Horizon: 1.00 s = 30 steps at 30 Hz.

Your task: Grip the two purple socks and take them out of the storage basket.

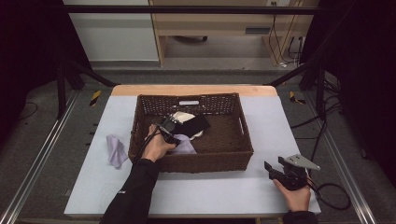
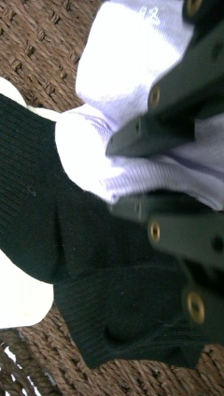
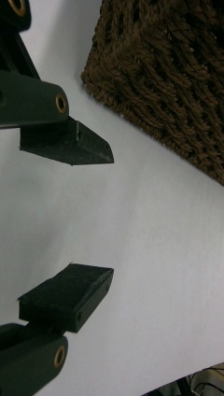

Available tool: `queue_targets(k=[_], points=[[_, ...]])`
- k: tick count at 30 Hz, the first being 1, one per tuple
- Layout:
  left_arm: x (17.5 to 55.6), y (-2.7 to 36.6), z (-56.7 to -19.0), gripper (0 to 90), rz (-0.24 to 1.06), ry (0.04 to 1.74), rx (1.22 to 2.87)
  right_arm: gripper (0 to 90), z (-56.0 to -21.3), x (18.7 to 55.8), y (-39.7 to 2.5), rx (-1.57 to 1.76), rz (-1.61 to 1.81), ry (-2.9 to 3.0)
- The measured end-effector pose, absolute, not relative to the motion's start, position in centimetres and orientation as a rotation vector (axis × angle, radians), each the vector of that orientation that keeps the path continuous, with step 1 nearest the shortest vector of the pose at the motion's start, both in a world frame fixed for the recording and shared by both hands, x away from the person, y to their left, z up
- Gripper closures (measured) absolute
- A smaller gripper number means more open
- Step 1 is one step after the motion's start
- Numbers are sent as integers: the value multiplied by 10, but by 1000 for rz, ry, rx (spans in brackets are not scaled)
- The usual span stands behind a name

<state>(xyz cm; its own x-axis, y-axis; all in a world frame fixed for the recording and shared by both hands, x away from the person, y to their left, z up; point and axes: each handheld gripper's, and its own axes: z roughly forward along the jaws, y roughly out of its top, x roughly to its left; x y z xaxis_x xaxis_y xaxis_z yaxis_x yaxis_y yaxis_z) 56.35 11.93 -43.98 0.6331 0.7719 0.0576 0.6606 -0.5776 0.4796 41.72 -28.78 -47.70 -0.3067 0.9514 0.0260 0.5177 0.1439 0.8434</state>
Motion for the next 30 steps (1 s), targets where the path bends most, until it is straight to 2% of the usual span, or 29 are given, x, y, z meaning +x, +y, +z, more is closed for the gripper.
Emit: queue_targets(k=[3, 6, 17, 23, 30], points=[[563, 120, -437, 806, 363, 1130, 2434, 387, -477, 417, -288, 1401, 1062, 1896], [561, 121, -433, 814, 364, 1131, 2389, 387, -477, 417, -288, 1400, 1061, 1895], [549, 135, -413, 827, 482, 1084, 2070, 388, -477, 417, -288, 1401, 1060, 1895], [544, 143, -404, 829, 505, 1052, 1905, 389, -477, 417, -289, 1404, 1061, 1893], [536, 150, -386, 829, 537, 1005, 1778, 390, -476, 417, -289, 1399, 1065, 1889]])
